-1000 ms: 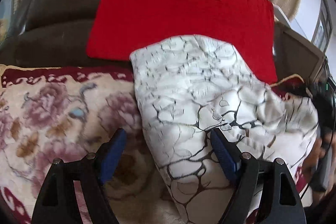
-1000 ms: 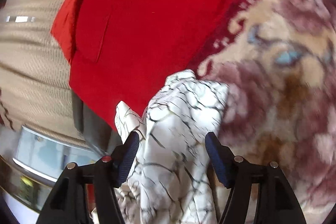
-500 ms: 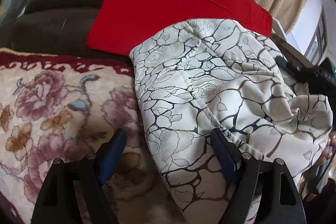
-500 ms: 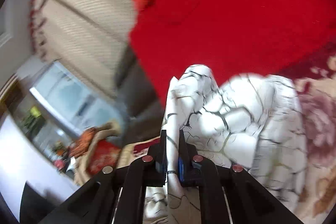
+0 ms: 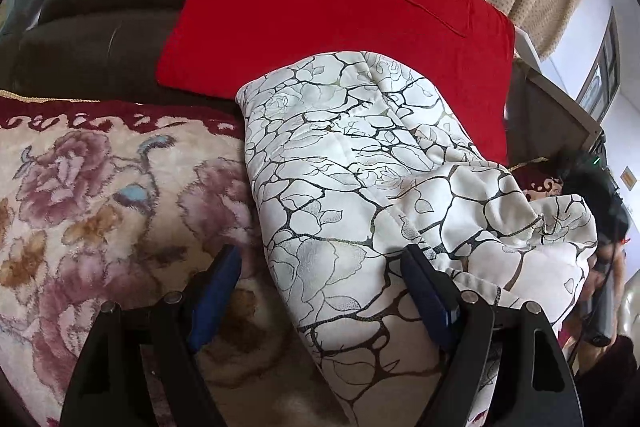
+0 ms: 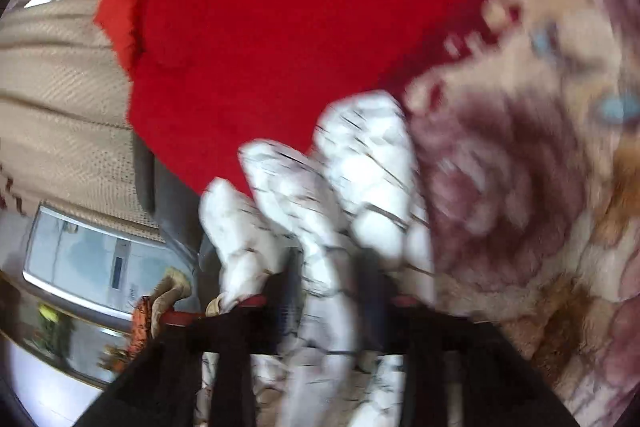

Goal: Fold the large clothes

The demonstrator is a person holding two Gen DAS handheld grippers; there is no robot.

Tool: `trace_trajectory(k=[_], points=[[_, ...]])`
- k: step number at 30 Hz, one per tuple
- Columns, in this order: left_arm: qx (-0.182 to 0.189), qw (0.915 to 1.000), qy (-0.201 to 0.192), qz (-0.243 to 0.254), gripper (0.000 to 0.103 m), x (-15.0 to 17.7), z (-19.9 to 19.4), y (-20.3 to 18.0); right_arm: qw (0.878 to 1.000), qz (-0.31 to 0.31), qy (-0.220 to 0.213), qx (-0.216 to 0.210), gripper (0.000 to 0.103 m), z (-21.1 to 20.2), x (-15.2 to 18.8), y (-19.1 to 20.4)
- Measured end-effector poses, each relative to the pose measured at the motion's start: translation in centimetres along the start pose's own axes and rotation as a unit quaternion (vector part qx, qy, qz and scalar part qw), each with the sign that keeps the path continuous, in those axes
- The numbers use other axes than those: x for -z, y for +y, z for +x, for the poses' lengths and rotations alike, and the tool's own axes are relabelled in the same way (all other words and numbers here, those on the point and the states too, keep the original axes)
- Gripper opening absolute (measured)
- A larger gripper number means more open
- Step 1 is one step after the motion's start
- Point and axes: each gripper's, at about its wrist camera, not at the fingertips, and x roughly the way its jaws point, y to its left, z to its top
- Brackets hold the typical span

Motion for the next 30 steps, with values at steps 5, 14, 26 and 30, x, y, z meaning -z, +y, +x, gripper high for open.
trace_trajectory(k=[5, 14, 26, 30], points=[[0.008, 1.0, 0.0, 0.005, 0.082, 0.1, 0.3, 0.5, 0.994, -0.095, -0.014, -0.051, 0.083, -0.6, 0.5, 5.2], [0.027, 0.9996, 0.006, 0.01, 0.082, 0.2, 1.0, 1.3, 0.981, -0.125, 0.143, 0.031, 0.022, 10.5, 0.7, 6.0], [0.014, 0.9908, -0.031, 0.131, 0.083, 2.1, 0.2, -4.7, 0.98, -0.153, -0.035, 0.123, 0.004, 0.1, 1.3, 6.4], [0.018, 0.991, -0.025, 0.13, 0.083, 2.0, 0.7, -4.1, 0.988, -0.094, -0.038, 0.116, 0.002, -1.3, 0.2, 1.8]])
